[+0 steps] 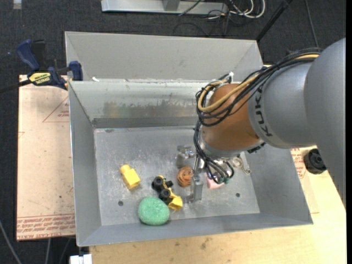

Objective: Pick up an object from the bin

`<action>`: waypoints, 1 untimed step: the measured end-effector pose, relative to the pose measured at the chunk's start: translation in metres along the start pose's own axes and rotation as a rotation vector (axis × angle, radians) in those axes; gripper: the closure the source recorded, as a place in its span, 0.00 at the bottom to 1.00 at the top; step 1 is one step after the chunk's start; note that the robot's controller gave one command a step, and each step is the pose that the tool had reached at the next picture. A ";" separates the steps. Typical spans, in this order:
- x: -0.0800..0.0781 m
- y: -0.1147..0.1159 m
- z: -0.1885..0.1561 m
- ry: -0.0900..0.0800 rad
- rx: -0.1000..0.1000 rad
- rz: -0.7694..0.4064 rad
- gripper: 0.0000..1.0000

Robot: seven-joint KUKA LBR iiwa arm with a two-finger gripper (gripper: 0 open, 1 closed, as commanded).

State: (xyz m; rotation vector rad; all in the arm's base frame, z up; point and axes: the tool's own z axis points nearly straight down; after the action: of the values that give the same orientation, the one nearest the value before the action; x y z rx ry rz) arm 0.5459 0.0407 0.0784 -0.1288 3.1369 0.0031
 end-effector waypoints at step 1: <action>0.024 0.007 0.008 0.001 0.000 0.103 1.00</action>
Offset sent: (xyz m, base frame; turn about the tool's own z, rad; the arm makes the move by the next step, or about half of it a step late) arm 0.0000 0.0000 0.0000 0.0000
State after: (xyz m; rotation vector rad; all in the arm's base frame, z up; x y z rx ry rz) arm 0.5215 0.0453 0.0701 0.0328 3.1404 0.0032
